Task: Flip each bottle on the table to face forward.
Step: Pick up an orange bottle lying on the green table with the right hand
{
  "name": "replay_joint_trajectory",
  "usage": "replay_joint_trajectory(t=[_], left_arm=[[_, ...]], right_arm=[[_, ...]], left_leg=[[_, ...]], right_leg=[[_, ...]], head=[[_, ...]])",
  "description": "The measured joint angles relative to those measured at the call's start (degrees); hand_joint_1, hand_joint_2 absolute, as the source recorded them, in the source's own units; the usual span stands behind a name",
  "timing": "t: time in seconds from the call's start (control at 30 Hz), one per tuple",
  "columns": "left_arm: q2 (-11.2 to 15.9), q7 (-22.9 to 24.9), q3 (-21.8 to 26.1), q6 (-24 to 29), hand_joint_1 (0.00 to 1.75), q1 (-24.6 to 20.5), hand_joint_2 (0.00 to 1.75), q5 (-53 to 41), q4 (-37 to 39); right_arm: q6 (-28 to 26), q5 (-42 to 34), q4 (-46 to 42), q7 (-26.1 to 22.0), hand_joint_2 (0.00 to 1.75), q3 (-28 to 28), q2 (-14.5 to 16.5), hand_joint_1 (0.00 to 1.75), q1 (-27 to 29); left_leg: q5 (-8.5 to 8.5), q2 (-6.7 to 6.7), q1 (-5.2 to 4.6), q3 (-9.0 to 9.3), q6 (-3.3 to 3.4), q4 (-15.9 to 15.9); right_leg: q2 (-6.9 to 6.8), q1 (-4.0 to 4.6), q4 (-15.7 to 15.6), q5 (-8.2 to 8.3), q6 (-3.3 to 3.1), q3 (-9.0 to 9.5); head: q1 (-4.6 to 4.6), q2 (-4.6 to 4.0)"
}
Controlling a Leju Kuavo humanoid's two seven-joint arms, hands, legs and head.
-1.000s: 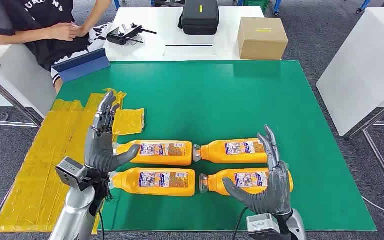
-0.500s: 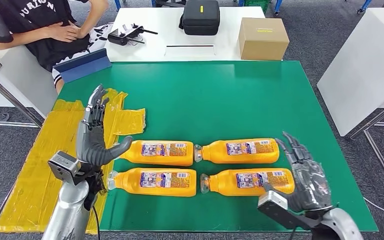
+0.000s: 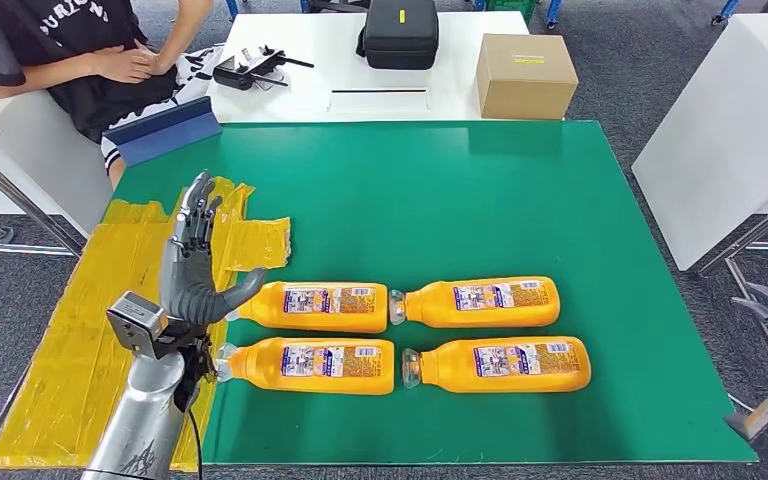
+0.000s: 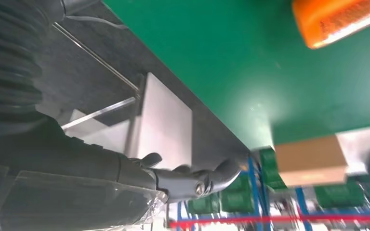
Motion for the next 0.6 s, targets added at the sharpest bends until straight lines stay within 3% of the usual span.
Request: replay_joint_trajectory(t=[0.13, 0.27, 0.4, 0.47, 0.53, 0.6], left_arm=[[0.2, -0.2, 0.0, 0.1, 0.00, -0.7, 1.75, 0.9, 1.6], [0.2, -0.3, 0.0, 0.1, 0.00, -1.1, 1.75, 1.2, 3.1], [0.2, -0.3, 0.0, 0.2, 0.00, -1.4, 1.75, 1.2, 4.0], [0.2, -0.4, 0.0, 0.3, 0.00, -1.5, 0.87, 1.2, 4.3], [0.2, -0.4, -0.1, 0.3, 0.00, -1.6, 0.00, 1.1, 4.4], [0.2, -0.4, -0.2, 0.4, 0.00, -1.6, 0.00, 1.0, 4.2]], right_arm=[[6.2, -5.5, 0.7, 4.7, 1.75, -5.8, -4.8, 0.00, -1.4], [6.7, -5.5, 2.5, 5.4, 1.75, -7.9, -8.0, 0.00, -2.3], [5.2, -3.9, 3.5, 4.7, 1.75, -8.1, -9.0, 0.00, -2.5], [1.5, -0.2, 4.5, 2.8, 1.75, -7.2, -9.0, 0.00, -2.5], [-6.0, 5.8, 6.6, -0.1, 1.75, -4.1, -8.8, 0.00, -2.6], [-15.5, 12.0, 10.0, -2.5, 1.75, 1.8, -8.3, 0.00, -3.4]], left_leg=[[-0.09, 0.00, -0.19, 0.12, 0.16, 0.0], [-0.06, 0.00, -0.27, 0.15, 0.25, 0.0], [-0.07, 0.00, -0.28, 0.12, 0.27, 0.0], [-0.06, 0.00, -0.27, 0.05, 0.28, 0.0], [-0.03, 0.05, -0.22, -0.02, 0.32, 0.0], [-0.01, 0.15, -0.19, 0.00, 0.35, 0.0]], right_leg=[[0.00, 0.00, 0.0, -0.09, 0.16, 0.01], [0.00, 0.08, 0.0, -0.08, 0.19, 0.03], [-0.01, 0.10, 0.0, -0.08, 0.20, 0.03], [-0.01, 0.11, 0.0, -0.08, 0.20, 0.06], [0.01, 0.13, 0.0, -0.08, 0.20, 0.14], [0.09, 0.17, 0.0, -0.07, 0.21, 0.21]], head=[[-0.01, 0.00], [0.00, 0.00], [-0.01, 0.00], [-0.01, 0.00], [0.00, 0.00], [0.01, 0.00]])
